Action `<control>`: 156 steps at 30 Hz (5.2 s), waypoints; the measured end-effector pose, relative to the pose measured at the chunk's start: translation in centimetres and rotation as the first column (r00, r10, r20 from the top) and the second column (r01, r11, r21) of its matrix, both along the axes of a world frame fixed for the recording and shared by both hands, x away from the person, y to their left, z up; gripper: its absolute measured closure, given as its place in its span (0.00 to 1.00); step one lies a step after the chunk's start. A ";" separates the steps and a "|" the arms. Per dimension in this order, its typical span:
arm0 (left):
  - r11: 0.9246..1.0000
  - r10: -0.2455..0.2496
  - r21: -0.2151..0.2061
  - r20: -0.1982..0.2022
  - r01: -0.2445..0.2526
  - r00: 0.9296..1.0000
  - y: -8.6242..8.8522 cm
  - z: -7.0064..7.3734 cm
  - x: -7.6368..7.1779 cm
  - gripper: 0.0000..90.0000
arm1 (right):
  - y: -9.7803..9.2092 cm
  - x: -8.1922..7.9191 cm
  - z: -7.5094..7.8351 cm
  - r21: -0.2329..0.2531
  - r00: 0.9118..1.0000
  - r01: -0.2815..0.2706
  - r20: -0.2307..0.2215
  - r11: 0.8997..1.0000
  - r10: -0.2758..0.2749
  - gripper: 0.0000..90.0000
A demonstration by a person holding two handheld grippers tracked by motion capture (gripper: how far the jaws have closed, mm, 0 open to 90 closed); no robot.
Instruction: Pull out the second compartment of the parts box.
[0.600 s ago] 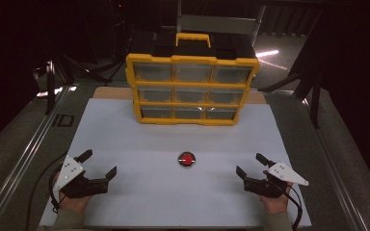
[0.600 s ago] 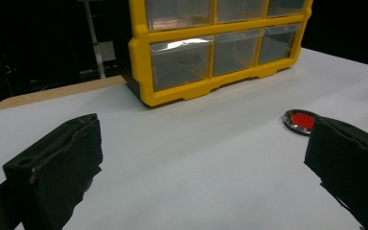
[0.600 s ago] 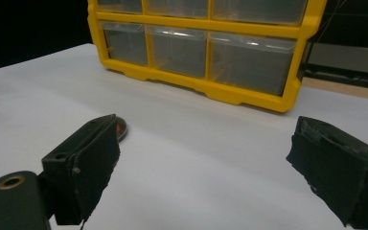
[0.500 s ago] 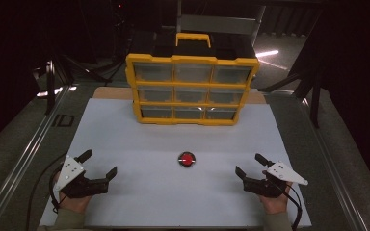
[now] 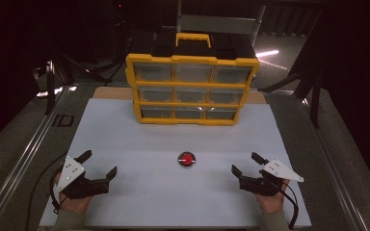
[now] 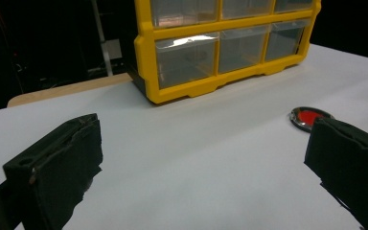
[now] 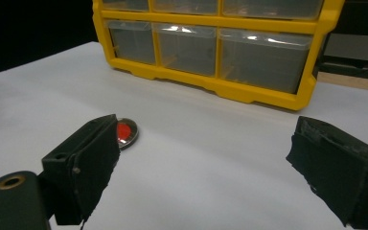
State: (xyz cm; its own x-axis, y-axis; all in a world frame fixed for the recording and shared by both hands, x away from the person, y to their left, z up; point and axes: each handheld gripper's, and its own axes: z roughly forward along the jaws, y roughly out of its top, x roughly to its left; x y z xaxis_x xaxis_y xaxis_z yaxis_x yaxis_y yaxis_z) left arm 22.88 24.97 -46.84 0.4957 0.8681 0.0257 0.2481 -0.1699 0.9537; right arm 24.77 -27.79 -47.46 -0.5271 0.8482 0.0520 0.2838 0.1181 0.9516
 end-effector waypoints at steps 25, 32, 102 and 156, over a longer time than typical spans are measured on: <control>1.000 0.012 -0.006 -0.014 -0.012 1.000 -0.2 -0.4 0.1 0.00 | 4.0 2.6 5.3 -0.062 0.998 -0.041 0.038 0.997 0.044 0.10; 1.000 0.011 0.008 -0.013 -0.011 1.000 -0.7 -0.6 0.2 0.00 | 5.5 3.9 6.5 -0.090 0.997 -0.062 0.035 0.994 0.065 0.10; 1.000 0.001 0.010 -0.009 -0.001 1.000 -1.0 -0.8 0.4 0.00 | 13.1 13.6 10.5 -0.165 0.997 -0.058 0.034 0.985 0.064 0.09; 1.000 -0.003 0.007 -0.003 0.003 1.000 -0.9 -0.8 0.2 0.00 | 19.7 17.3 9.8 -0.733 0.982 0.082 0.174 0.675 0.070 0.10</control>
